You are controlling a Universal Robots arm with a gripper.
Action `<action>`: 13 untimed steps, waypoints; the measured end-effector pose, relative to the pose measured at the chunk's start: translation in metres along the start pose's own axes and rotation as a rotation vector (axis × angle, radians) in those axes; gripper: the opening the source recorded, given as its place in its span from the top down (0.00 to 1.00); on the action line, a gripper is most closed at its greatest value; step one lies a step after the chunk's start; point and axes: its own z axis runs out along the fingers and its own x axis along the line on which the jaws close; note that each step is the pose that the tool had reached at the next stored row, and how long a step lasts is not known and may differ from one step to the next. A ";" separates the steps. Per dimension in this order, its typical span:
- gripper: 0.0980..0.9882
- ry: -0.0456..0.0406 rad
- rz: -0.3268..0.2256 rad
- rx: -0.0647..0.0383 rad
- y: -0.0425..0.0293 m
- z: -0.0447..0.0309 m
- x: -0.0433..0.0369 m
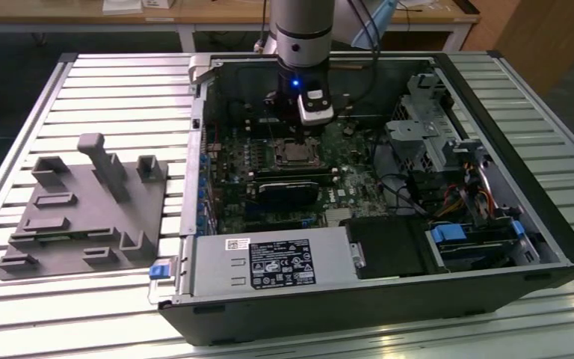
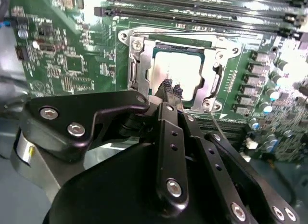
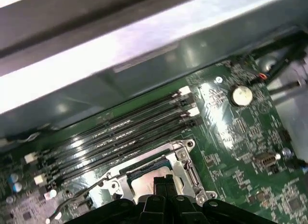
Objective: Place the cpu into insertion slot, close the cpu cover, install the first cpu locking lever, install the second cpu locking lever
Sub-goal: 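Close the cpu cover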
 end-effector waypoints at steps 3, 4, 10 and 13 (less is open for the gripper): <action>0.99 0.0027 -0.055 -0.003 0.0000 0.0003 0.0000; 0.99 0.0036 -0.074 -0.003 0.0000 0.0004 0.0000; 0.99 0.0068 -0.172 -0.004 -0.0001 0.0008 0.0001; 0.99 0.0082 -0.208 -0.006 -0.0001 0.0011 0.0002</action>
